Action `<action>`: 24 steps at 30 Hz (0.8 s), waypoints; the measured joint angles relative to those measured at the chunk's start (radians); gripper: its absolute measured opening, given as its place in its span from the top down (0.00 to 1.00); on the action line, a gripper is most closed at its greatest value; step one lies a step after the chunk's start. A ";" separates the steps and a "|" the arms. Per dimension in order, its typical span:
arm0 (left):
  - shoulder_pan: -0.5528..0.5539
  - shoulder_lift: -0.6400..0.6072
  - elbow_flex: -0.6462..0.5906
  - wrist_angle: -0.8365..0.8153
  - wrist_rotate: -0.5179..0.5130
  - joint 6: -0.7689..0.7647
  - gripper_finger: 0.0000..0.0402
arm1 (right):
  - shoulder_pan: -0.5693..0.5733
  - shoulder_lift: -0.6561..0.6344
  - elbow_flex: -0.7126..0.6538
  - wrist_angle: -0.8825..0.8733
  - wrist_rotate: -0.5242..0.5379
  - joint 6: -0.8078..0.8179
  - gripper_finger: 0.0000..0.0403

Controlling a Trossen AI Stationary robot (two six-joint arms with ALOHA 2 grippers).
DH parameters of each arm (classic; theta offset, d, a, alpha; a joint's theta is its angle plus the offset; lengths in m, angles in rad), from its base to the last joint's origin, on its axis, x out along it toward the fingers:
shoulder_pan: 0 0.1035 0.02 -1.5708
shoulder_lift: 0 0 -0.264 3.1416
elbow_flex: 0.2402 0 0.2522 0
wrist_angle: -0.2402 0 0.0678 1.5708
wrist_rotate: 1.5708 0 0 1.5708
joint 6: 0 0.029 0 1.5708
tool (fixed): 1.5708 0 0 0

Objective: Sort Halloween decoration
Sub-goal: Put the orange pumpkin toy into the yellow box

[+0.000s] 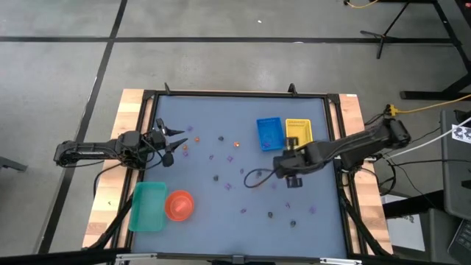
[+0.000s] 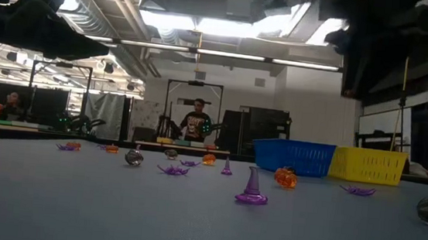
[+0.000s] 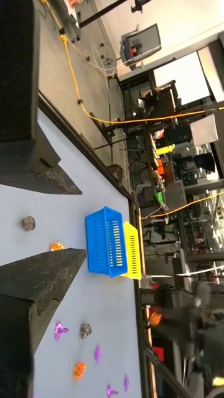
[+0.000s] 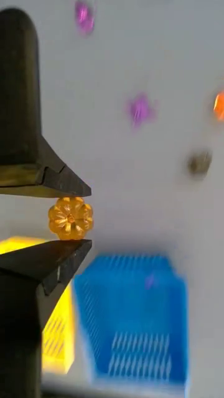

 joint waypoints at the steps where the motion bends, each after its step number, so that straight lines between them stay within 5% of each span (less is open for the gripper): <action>1: 0.000 0.000 0.000 0.000 0.000 0.000 0.66 | 0.000 -0.022 0.000 -0.022 0.029 0.011 0.76; 15: 0.000 0.000 0.000 0.000 0.000 0.000 0.66 | -0.245 -0.393 -0.308 0.045 0.087 0.079 0.76; 24: 0.000 0.000 0.000 0.000 0.000 0.000 0.66 | -0.379 -0.417 -0.413 0.125 0.087 0.069 0.76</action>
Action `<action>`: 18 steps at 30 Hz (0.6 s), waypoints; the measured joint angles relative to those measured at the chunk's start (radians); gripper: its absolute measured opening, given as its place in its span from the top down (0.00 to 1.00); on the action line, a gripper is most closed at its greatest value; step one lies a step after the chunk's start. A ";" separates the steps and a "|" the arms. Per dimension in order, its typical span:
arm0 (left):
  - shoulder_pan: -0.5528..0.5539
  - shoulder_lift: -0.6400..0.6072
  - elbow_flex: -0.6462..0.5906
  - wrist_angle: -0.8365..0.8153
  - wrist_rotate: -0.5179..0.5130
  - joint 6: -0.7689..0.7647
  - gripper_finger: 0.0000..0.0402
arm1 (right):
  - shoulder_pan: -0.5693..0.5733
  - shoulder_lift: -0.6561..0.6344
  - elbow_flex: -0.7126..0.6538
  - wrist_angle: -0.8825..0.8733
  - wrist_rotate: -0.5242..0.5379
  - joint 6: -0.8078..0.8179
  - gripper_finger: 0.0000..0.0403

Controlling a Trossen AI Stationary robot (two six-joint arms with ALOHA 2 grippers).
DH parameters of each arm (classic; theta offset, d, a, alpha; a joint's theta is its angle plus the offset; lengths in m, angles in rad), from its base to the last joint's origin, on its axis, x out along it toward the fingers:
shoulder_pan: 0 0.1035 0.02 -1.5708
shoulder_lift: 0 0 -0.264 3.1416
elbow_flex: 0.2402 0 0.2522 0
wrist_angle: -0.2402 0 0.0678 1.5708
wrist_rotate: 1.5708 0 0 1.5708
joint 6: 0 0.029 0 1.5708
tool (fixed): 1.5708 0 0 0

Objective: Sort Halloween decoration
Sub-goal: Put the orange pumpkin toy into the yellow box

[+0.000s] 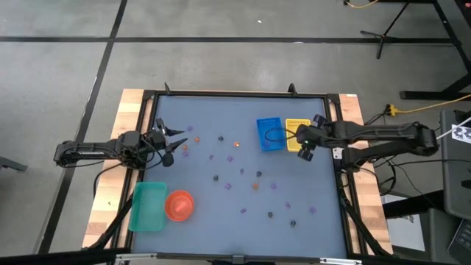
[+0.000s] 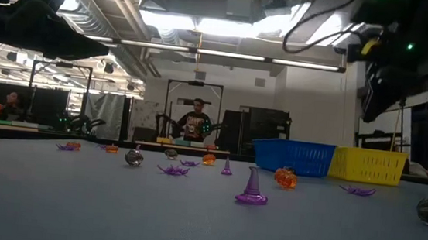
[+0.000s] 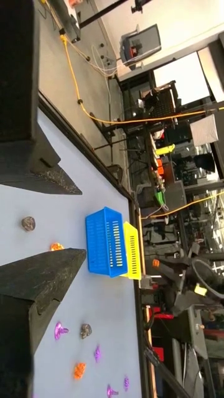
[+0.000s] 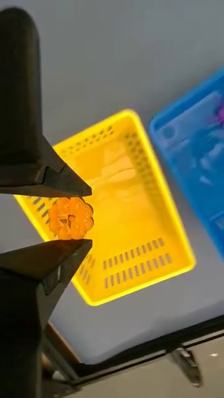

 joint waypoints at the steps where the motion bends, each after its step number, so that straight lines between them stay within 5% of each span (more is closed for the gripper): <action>1: 0.000 0.000 0.000 0.000 0.000 0.000 0.66 | -0.008 0.004 -0.003 -0.002 0.000 0.001 0.76; 10: 0.000 0.000 0.000 0.000 0.000 0.000 0.66 | -0.027 0.020 -0.005 0.001 -0.015 0.010 0.75; 18: 0.000 0.000 0.000 0.000 0.000 0.000 0.66 | -0.027 0.020 -0.005 0.003 -0.019 0.010 0.61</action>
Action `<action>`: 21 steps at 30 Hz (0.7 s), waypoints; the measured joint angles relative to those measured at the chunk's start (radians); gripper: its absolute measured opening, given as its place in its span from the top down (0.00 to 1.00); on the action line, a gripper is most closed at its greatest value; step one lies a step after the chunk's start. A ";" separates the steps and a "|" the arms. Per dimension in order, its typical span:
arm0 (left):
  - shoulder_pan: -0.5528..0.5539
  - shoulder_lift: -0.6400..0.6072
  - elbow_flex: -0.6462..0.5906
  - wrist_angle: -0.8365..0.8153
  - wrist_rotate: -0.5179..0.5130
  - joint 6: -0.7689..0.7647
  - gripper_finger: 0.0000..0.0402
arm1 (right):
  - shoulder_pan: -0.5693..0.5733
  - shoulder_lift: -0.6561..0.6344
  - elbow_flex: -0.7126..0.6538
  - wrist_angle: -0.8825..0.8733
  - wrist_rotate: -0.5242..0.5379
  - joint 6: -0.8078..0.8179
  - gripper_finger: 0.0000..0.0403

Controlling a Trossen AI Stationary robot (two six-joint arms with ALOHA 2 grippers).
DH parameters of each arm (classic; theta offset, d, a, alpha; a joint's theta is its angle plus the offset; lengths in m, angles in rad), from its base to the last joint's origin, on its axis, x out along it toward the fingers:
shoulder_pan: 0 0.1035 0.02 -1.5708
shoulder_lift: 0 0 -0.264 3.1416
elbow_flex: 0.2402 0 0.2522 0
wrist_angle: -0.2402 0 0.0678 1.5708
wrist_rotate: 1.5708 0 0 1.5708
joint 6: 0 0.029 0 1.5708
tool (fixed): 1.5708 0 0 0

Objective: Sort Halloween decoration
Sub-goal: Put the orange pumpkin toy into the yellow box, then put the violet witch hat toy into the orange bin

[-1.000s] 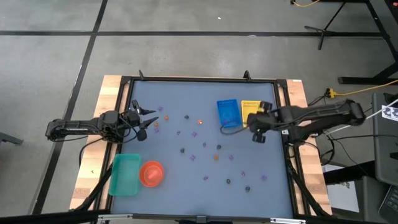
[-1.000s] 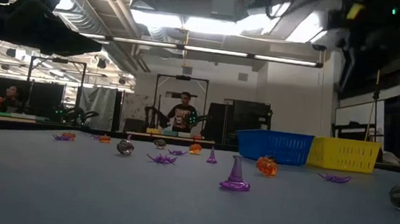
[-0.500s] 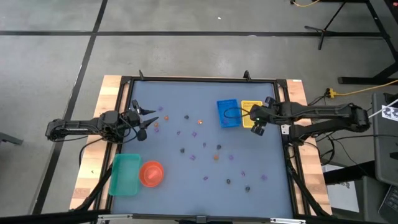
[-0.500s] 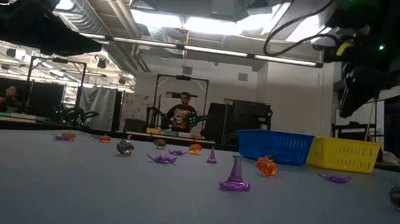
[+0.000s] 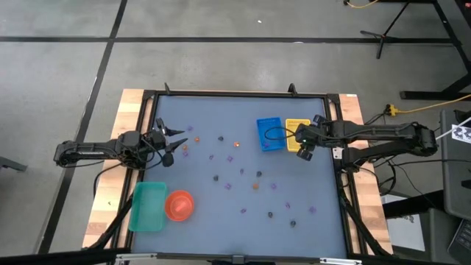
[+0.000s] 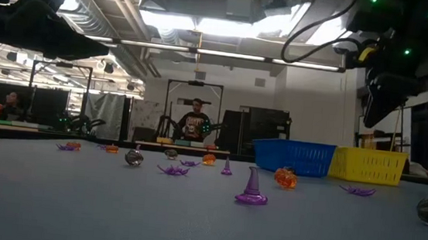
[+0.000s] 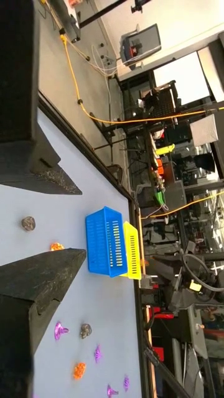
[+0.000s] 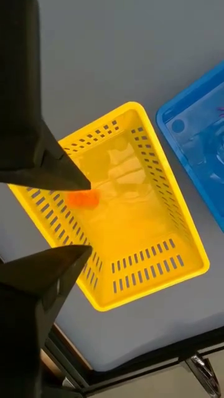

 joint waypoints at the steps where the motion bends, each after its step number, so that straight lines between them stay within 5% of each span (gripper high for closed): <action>1: 0.000 0.000 0.000 0.000 0.000 0.000 0.66 | 0.000 0.000 0.000 0.000 0.000 0.000 0.59; 21: 0.000 0.000 0.000 0.000 0.000 0.000 0.66 | 0.000 0.000 0.000 0.000 0.000 0.000 0.45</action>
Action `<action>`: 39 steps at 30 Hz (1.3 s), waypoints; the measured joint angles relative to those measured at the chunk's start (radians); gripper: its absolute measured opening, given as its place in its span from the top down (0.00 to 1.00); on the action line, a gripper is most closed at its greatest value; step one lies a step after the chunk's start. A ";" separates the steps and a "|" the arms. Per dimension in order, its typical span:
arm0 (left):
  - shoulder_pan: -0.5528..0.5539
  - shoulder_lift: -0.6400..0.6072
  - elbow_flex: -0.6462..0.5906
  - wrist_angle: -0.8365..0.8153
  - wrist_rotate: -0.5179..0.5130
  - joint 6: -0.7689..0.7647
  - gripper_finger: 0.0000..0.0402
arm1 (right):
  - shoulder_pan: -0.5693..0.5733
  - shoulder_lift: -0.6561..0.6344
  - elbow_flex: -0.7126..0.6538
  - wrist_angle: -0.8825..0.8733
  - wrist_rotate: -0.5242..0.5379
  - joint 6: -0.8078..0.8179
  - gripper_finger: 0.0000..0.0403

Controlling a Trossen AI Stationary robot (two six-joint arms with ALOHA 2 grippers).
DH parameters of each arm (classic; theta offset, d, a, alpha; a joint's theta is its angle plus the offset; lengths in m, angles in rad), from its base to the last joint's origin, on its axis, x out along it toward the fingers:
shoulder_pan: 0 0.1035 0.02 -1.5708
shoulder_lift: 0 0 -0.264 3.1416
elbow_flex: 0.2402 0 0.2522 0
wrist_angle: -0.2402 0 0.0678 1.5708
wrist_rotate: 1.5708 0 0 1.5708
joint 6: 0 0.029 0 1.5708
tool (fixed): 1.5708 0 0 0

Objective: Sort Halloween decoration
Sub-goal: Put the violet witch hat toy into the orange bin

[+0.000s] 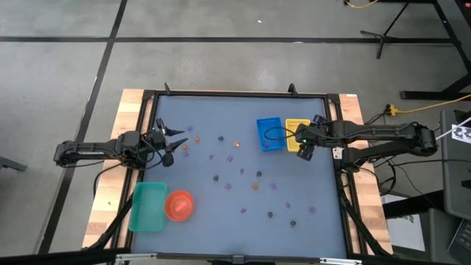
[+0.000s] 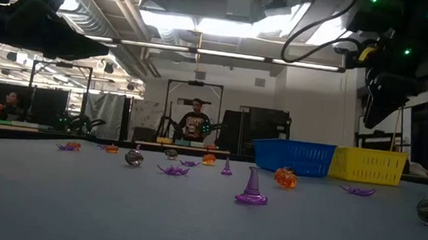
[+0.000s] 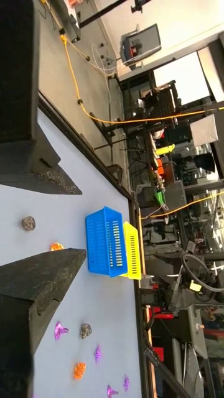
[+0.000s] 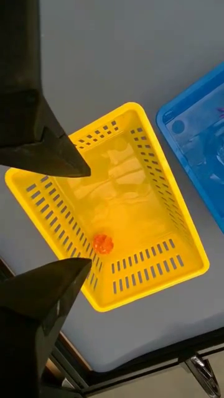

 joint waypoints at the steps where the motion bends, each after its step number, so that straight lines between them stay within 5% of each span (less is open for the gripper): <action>1: 0.000 0.000 0.000 0.000 0.000 0.000 0.66 | 0.000 0.000 0.000 0.000 0.000 0.000 0.45; 12: 0.000 0.000 0.000 0.001 0.000 -0.012 0.66 | 0.000 0.000 0.000 0.051 0.000 0.000 0.45; 26: -0.002 0.011 0.000 0.083 0.033 -0.217 0.66 | 0.000 0.000 0.000 0.053 0.000 -0.001 0.45; 39: -0.081 0.284 0.022 0.291 0.008 -0.241 0.66 | 0.000 0.000 0.000 0.053 0.000 0.000 0.45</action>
